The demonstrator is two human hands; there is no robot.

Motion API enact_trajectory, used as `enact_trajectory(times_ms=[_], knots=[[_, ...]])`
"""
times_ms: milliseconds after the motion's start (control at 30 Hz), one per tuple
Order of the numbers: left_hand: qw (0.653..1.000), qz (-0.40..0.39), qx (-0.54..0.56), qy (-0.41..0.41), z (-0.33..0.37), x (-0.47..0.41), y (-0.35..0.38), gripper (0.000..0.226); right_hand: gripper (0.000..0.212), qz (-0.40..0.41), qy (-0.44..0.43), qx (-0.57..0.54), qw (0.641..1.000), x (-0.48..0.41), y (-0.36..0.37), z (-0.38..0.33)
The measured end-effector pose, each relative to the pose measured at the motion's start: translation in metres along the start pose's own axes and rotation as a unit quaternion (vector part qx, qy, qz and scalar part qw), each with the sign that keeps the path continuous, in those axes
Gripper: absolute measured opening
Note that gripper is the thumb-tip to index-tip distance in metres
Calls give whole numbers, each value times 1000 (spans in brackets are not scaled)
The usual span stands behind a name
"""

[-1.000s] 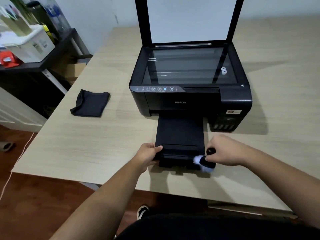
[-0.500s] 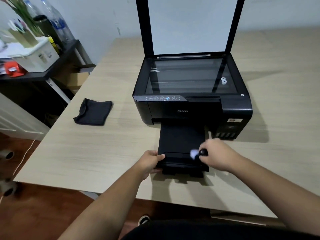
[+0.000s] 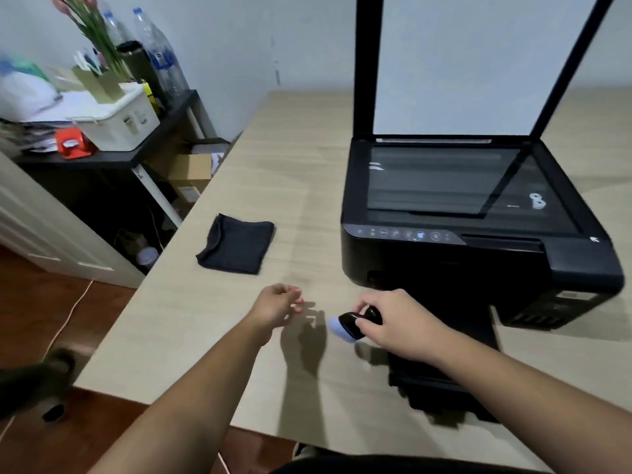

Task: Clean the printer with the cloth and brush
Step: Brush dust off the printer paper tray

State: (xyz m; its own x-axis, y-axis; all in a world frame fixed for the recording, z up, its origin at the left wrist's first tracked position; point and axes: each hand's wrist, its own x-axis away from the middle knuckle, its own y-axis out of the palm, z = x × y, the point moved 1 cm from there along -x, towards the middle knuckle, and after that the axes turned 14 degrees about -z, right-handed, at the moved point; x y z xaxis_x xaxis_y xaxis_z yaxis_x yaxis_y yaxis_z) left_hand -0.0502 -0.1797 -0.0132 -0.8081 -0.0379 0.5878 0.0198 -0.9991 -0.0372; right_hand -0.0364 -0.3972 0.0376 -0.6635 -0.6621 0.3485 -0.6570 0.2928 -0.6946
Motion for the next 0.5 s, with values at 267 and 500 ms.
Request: enact_trajectory(times_ms=[267, 500], knots=[[952, 107, -284, 31, 24, -50, -131, 37, 9, 16, 24, 6, 1000, -122, 32, -55], [852, 11, -522, -24, 13, -87, -183, 67, 13, 112, 99, 95, 984, -216, 19, -67]])
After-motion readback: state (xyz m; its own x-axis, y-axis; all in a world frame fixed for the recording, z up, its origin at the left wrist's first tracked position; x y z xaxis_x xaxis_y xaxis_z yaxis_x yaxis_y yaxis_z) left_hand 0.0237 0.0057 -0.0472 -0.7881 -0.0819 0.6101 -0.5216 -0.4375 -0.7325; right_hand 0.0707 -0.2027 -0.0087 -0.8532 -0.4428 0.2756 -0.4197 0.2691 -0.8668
